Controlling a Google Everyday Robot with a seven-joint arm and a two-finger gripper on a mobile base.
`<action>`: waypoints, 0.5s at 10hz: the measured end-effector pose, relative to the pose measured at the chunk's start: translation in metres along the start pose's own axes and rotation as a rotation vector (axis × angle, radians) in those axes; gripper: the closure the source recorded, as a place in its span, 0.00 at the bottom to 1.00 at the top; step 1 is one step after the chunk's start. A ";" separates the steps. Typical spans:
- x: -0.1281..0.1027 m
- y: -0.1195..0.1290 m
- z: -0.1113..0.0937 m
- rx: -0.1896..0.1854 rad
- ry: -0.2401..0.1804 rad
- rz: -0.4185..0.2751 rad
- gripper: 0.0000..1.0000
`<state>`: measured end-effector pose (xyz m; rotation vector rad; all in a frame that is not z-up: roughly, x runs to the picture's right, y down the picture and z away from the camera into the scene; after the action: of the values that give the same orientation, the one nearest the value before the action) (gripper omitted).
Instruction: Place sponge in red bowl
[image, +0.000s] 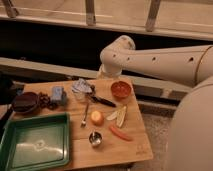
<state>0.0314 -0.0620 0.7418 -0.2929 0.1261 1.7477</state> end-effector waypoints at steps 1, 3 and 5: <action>0.000 0.005 0.005 -0.019 0.009 -0.013 0.34; 0.001 0.039 0.016 -0.092 0.035 -0.055 0.34; 0.002 0.086 0.027 -0.179 0.062 -0.104 0.34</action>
<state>-0.0565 -0.0707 0.7607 -0.4763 -0.0012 1.6501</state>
